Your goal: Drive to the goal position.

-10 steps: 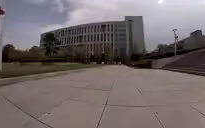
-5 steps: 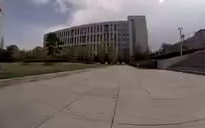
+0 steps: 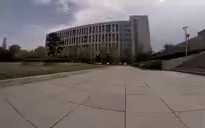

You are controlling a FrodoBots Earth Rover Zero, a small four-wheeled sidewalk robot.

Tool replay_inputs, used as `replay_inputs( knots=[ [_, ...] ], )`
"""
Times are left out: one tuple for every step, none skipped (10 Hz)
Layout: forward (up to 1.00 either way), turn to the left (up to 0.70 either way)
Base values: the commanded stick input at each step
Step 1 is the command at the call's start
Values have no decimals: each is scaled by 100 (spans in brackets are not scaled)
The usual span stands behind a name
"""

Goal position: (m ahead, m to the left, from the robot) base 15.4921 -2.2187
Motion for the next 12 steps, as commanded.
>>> replay_inputs(
  knots=[
    [100, -27],
    [100, -27],
    [100, -20],
    [100, 0],
    [100, 0],
    [100, 0],
    [100, 0],
    [100, 0],
    [100, 0],
    [100, 0],
    [100, 0],
    [100, 0]
  ],
)
